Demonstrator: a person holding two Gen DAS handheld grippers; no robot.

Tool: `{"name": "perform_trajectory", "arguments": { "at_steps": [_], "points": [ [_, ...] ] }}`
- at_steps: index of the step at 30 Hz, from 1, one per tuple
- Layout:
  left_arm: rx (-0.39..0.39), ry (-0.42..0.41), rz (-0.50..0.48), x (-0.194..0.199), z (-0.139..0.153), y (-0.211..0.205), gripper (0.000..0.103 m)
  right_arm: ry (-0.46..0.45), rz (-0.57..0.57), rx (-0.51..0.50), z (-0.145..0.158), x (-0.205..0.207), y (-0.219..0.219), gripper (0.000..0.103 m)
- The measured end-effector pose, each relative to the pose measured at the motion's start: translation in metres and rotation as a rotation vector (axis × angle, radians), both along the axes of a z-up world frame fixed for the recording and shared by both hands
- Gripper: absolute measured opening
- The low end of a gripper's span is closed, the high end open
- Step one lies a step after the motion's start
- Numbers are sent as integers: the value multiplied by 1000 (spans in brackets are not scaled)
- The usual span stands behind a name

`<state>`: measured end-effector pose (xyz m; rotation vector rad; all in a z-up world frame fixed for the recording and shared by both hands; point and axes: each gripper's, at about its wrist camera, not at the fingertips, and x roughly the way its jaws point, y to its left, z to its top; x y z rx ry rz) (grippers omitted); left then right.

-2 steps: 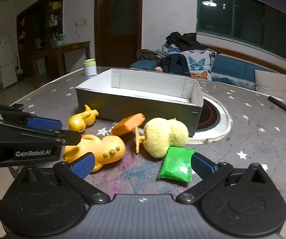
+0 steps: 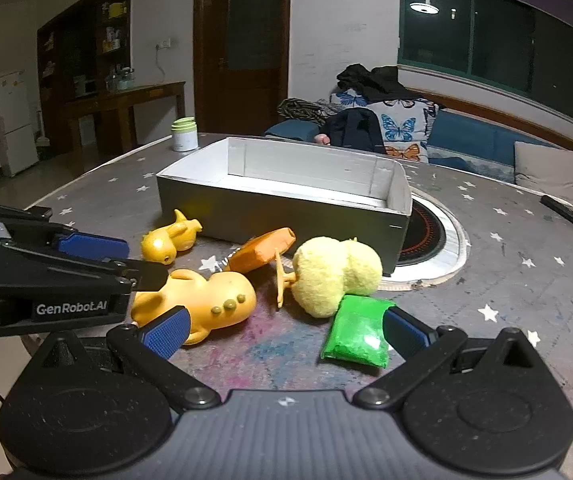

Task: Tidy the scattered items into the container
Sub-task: 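Move both grippers toward the large yellow dotted rubber toy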

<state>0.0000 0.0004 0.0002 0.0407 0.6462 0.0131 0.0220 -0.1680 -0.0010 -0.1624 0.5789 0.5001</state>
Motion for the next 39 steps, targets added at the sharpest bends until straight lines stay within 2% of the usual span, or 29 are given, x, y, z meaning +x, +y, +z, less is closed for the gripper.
{"name": "perform_trajectory", "arguments": {
  "at_steps": [2, 5, 6, 11, 39],
  "points": [
    [0, 1, -1, 0, 0, 0, 40, 0, -3, -5, -1, 0, -1, 103],
    [-1, 2, -2, 0, 0, 1, 40, -8, 0, -64, 1, -6, 12, 103],
    [-1, 2, -2, 0, 1, 1, 40, 1, 22, -33, 1, -6, 7, 103],
    [-1, 4, -5, 0, 1, 2, 40, 30, 50, -17, -2, 0, 4, 103],
    [29, 35, 4, 1, -7, 5, 40, 60, 101, -37, -10, 2, 14, 103]
  ]
}}
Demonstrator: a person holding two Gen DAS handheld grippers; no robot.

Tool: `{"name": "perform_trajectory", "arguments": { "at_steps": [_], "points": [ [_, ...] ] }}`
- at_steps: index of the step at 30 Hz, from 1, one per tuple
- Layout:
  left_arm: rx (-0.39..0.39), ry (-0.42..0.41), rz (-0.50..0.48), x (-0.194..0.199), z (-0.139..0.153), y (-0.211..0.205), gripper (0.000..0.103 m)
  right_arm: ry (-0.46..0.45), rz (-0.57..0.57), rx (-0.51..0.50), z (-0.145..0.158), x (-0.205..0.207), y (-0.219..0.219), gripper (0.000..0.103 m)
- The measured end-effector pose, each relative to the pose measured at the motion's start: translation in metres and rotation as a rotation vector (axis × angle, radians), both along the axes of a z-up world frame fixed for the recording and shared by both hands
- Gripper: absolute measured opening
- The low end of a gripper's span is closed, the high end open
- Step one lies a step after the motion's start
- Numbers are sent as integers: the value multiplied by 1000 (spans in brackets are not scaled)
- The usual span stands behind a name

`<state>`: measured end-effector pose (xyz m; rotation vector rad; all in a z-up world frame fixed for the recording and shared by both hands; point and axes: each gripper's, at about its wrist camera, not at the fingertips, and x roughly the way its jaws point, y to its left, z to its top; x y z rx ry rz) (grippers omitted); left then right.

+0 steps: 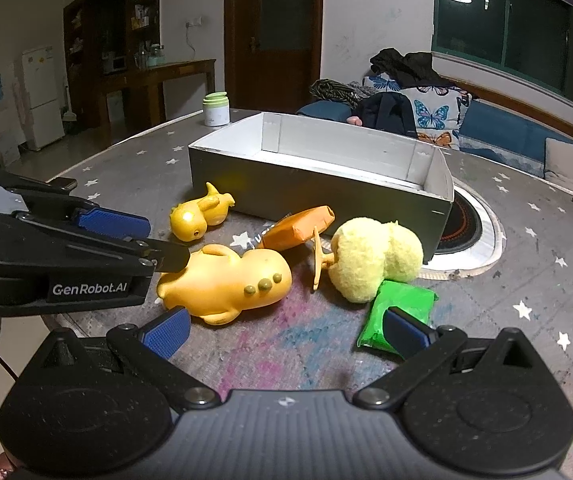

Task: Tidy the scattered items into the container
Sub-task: 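Move both grippers toward the large yellow dotted rubber toy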

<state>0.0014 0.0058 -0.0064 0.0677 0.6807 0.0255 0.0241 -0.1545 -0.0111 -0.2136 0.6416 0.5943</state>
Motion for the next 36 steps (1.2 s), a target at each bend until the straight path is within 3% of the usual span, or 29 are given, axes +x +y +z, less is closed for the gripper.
{"name": "perform_trajectory", "arguments": {
  "at_steps": [36],
  "points": [
    [-12, 30, -17, 7, -2, 4, 40, 35, 13, -6, -8, 9, 6, 103]
  ]
}}
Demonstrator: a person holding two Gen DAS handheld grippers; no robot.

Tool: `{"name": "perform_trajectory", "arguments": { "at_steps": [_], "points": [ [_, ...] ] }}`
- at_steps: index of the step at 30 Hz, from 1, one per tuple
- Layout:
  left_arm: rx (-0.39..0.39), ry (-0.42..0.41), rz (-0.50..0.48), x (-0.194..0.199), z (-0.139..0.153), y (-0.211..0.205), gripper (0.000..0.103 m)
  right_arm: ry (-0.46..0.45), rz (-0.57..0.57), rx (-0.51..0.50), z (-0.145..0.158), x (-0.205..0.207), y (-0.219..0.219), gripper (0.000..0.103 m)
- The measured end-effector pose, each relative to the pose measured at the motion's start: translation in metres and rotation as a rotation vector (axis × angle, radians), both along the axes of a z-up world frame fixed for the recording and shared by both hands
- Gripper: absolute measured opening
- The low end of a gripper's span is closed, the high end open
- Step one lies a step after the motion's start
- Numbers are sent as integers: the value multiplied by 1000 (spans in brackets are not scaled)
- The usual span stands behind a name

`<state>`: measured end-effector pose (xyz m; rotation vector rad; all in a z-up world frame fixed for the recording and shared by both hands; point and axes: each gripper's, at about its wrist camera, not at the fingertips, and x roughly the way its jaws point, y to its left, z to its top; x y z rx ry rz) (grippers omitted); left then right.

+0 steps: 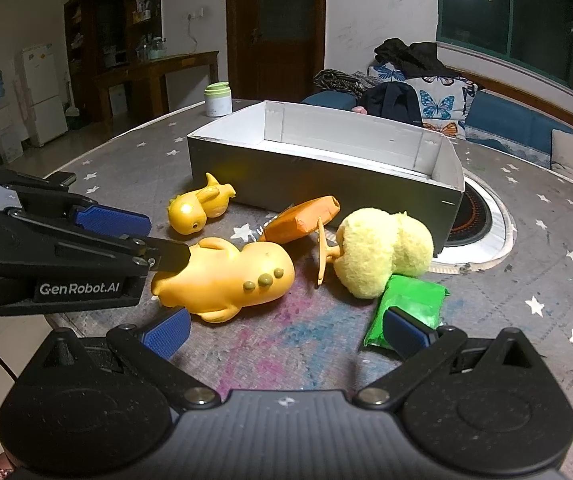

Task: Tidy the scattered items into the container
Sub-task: 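Move both grippers toward the large yellow dotted rubber toy, then close the left gripper on the yellow toy while the right gripper grips its other side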

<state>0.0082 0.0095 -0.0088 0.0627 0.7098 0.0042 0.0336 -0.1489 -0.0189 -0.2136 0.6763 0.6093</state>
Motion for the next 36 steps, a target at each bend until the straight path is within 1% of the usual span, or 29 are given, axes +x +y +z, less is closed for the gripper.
{"name": "perform_trajectory", "arguments": {
  "at_steps": [11, 23, 27, 30, 36],
  "points": [
    [-17, 9, -29, 3, 0, 3, 40, 8, 44, 12, -3, 3, 6, 103],
    [-45, 28, -115, 10, 1, 4, 40, 17, 91, 10, -7, 11, 18, 103],
    [-70, 46, -149, 13, -1, 7, 39, 19, 112, 6, -8, 12, 24, 102],
    [-83, 59, -145, 15, -4, 10, 39, 23, 132, 2, -10, 14, 29, 102],
    [-147, 92, -172, 23, -6, 21, 40, 34, 175, 2, -13, 17, 37, 96]
  ]
}}
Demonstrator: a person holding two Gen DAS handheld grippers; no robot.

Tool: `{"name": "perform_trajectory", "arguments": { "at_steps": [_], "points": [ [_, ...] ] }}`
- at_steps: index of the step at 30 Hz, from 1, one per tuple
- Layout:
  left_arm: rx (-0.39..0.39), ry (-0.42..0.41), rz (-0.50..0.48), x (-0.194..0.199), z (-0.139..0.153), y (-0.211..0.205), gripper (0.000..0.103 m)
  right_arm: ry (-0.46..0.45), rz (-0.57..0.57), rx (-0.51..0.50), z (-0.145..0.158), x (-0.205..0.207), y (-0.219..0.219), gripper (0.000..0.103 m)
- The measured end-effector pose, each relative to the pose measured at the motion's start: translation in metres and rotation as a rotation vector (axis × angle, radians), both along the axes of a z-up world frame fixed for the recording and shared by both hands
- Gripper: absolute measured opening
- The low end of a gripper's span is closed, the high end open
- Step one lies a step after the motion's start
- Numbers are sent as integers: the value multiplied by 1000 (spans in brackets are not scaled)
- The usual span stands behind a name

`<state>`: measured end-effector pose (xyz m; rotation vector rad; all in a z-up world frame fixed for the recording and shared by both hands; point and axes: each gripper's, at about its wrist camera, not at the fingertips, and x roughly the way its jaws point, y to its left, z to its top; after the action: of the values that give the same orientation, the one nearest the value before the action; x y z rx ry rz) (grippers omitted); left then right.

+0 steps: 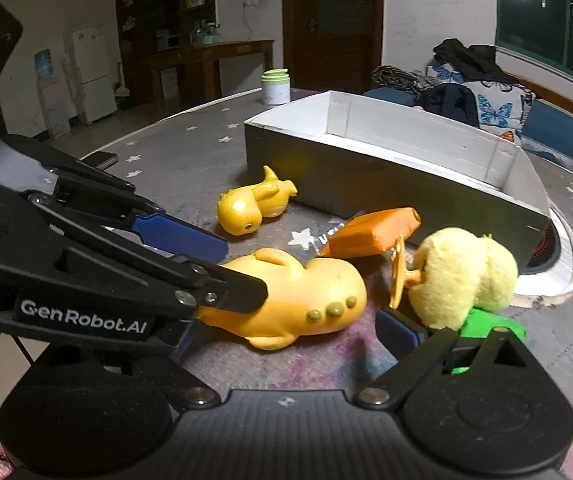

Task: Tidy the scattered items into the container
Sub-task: 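Close the left gripper on the yellow toy while the right gripper grips its other side, then lift the yellow toy with both grippers and carry it over the box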

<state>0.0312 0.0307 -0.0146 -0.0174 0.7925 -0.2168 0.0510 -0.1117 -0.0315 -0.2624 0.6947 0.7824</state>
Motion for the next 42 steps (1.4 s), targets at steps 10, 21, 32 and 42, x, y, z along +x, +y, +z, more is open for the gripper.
{"name": "perform_trajectory", "arguments": {
  "at_steps": [10, 21, 32, 42],
  "points": [
    [-35, 40, -55, 14, 1, 9, 41, 7, 25, 9, 1, 7, 0, 92],
    [1, 45, -174, 26, 4, 2, 40, -9, 61, -15, 0, 15, 1, 92],
    [-72, 86, -219, 46, -4, 4, 43, -19, 41, -15, -5, 17, 0, 91],
    [-103, 27, -213, 41, 29, 7, 42, -60, 39, 27, 22, 13, -10, 90]
  ]
}}
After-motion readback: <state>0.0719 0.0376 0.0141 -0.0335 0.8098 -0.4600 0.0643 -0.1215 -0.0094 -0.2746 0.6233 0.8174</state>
